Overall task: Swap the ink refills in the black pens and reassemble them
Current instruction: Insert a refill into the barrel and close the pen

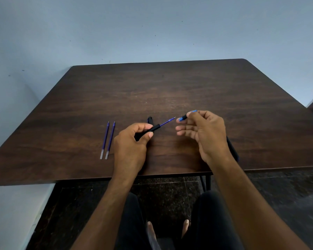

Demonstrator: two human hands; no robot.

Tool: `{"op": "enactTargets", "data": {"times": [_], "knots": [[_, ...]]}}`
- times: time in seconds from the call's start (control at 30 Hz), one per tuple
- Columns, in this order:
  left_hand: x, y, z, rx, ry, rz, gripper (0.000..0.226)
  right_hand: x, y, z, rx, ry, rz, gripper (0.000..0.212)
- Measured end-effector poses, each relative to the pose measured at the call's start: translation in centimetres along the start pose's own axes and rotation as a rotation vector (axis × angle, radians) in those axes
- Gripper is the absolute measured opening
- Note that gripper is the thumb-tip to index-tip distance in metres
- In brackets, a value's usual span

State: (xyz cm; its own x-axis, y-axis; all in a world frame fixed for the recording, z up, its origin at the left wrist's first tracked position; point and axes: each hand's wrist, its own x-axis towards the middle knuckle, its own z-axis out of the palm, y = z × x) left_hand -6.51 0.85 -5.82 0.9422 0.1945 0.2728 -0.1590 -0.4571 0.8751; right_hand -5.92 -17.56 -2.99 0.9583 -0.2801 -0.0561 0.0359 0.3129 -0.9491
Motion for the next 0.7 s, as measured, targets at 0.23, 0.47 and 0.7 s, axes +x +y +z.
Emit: {"op": "enactTargets", "data": {"times": [0.23,0.47,0.7], "knots": [[0.00,-0.02,-0.12,0.032,-0.016,0.004,0.023,-0.27,-0.45,0.08,0.116,-0.041,-0.001,0.014],[-0.05,-0.05,-0.13,0.035,-0.018,0.021,0.023,-0.37,-0.20,0.32,0.086,-0.068,0.006,0.014],[-0.08,-0.08,-0.20,0.031,-0.024,0.028,0.022,-0.39,0.23,0.64,0.057,-0.077,0.007,0.013]]}}
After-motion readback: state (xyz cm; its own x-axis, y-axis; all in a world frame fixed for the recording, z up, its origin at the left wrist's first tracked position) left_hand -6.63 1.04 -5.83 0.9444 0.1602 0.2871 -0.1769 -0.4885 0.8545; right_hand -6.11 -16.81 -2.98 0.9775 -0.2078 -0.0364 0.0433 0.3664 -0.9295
